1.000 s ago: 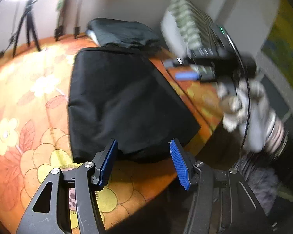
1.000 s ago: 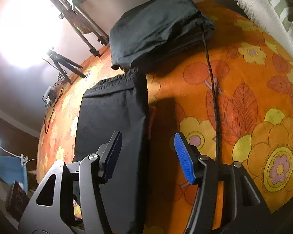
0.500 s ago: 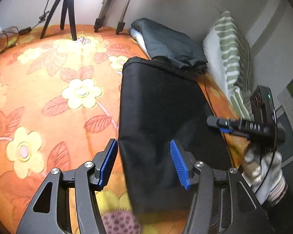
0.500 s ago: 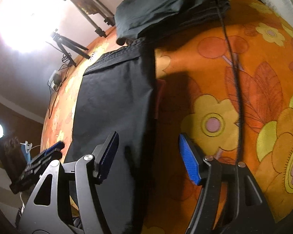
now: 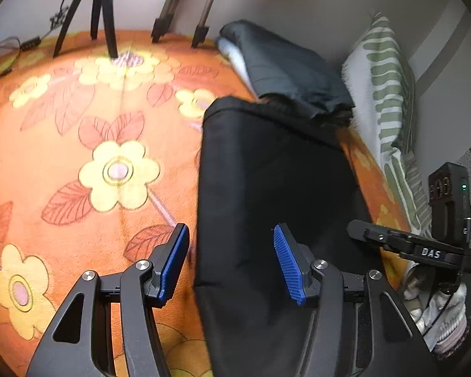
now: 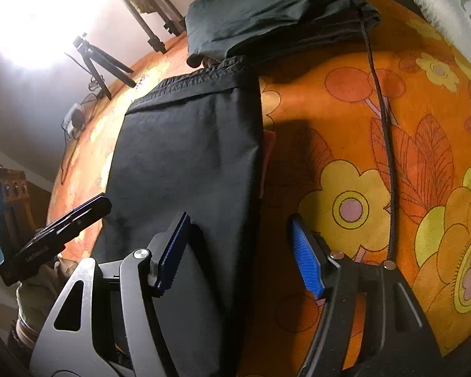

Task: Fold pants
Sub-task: 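Open both tools and press the folded trousers flat, then grasp the folded trousers' end with the left tool while the right tool grasps beside it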

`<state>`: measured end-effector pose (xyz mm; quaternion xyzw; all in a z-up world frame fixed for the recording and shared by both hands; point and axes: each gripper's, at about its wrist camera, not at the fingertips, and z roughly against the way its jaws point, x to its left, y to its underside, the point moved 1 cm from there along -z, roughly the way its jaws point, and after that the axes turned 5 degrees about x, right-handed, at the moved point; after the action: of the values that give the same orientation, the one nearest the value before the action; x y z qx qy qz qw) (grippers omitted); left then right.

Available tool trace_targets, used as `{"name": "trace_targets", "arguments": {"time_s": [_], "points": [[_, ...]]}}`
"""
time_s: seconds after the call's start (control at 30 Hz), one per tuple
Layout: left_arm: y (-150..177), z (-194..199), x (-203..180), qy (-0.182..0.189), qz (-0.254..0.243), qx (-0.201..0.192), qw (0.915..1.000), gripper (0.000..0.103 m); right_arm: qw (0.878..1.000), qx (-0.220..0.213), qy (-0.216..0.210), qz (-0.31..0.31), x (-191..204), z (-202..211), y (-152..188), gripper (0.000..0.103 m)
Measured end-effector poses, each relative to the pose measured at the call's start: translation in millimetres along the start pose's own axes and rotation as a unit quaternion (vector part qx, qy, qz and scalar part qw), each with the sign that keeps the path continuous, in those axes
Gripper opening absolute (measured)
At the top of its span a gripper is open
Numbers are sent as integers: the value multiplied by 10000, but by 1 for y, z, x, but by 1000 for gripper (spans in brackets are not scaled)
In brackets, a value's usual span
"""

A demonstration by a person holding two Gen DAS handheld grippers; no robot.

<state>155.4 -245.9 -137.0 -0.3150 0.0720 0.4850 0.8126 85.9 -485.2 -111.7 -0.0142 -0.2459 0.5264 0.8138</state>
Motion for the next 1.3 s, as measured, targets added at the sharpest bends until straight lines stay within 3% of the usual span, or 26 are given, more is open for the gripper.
{"name": "trace_targets", "arguments": {"time_s": [0.3, 0.53, 0.77, 0.87, 1.03, 1.13, 1.3], "points": [[0, 0, 2, 80, -24, -110, 9999, 55, 9997, -65, -129, 209, 2, 0, 7, 68], [-4, -5, -1, 212, 70, -176, 9996, 55, 9982, -159, -404, 425, 11, -5, 10, 60], [-5, -9, -8, 165, -13, -192, 9997, 55, 9975, -241, -607, 266, 5, -4, 11, 52], [-4, -11, -11, 108, -12, -219, 9997, 50, 9973, -273, -660, 161, 4, -4, 10, 50], [-4, -11, -16, -85, -56, -296, 9995, 33, 9978, -318, -581, -55, 1, -5, 10, 30], [-4, -9, -17, -185, -64, -373, 9991, 25, 9980, -401, -477, -55, 3, -1, 9, 22], [-3, -6, -24, -290, -238, -490, 9981, 22, 9983, -444, -381, -10, 6, 2, 9, 21]]}}
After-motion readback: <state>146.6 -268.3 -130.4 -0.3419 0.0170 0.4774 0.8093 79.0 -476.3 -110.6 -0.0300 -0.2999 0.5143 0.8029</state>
